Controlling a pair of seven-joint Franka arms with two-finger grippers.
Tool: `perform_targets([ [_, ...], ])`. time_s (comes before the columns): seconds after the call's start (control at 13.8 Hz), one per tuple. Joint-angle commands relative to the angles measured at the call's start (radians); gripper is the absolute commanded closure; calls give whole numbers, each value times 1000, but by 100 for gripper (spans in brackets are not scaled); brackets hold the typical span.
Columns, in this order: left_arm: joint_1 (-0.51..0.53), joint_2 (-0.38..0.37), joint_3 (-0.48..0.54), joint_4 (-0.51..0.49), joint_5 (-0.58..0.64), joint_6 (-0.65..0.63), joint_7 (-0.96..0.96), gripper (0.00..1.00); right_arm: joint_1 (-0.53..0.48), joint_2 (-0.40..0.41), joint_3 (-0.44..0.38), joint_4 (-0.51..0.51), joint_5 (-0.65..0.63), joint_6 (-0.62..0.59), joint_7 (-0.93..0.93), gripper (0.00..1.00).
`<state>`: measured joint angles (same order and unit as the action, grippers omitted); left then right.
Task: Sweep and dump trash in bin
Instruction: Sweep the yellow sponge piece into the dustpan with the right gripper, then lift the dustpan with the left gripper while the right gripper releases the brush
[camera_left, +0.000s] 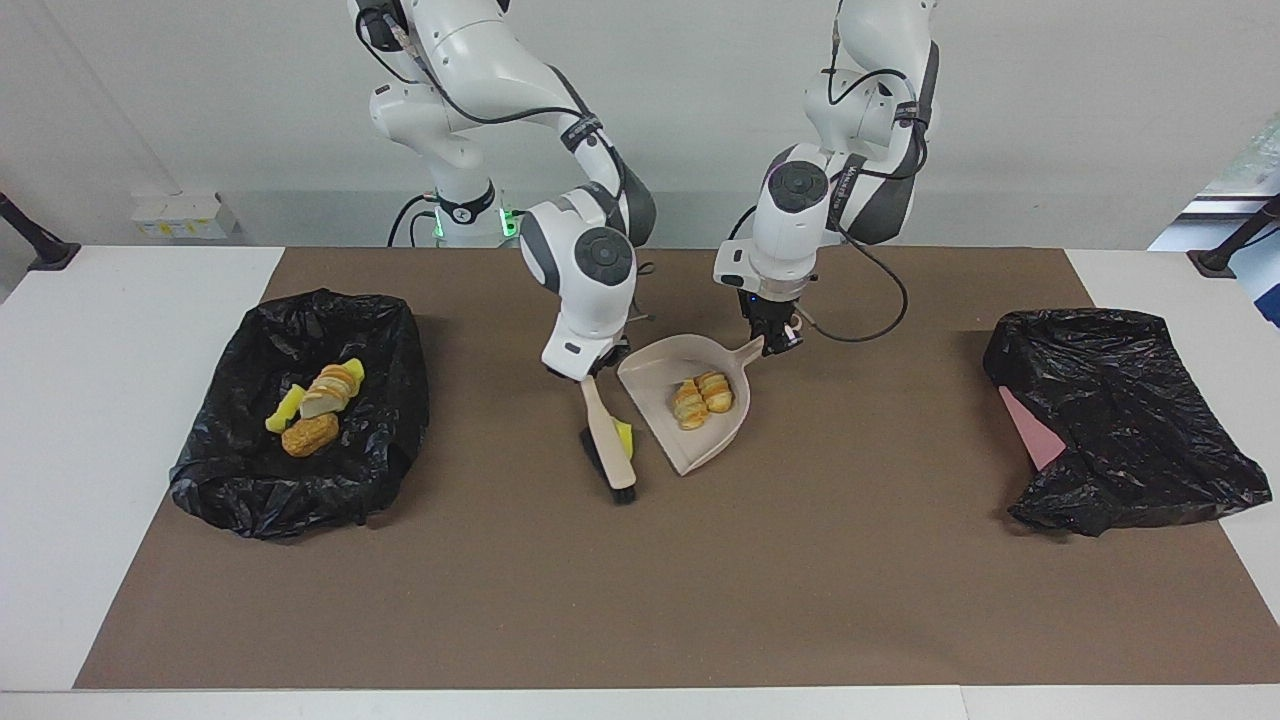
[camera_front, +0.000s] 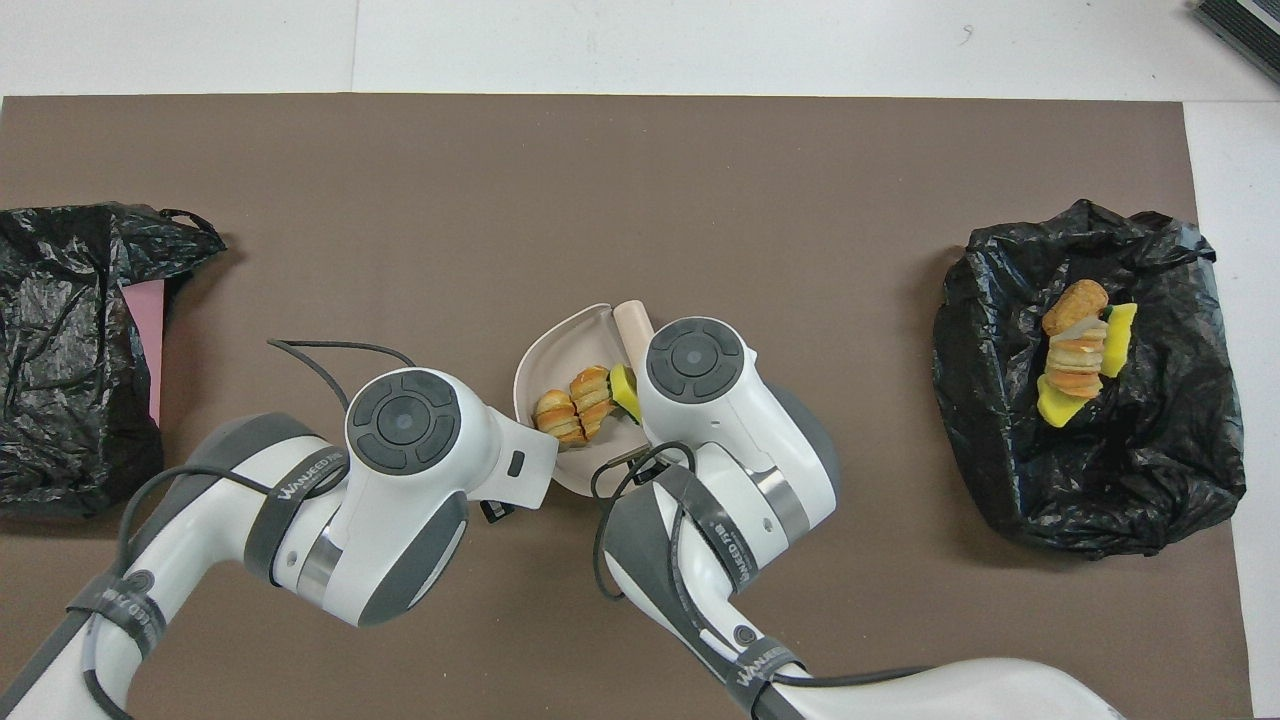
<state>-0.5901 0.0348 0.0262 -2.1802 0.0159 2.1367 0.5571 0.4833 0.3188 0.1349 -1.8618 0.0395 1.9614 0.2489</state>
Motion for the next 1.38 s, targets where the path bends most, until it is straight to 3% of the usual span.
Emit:
perform_targets([
  [0.0, -8, 11, 8, -13, -1, 38, -22, 100, -2, -24, 2, -8, 51, -50, -8, 100],
  [0.51, 35, 34, 9, 3, -2, 84, -26, 100, -2, -110, 2, -11, 54, -108, 22, 100],
  [0.8, 62, 46, 8, 5, -19, 118, -28, 100, 46, -124, 3, -13, 54, -116, 159, 100],
  [1.31, 125, 95, 9, 86, -53, 102, -17, 100, 66, -171, 2, -13, 56, -168, 249, 100],
])
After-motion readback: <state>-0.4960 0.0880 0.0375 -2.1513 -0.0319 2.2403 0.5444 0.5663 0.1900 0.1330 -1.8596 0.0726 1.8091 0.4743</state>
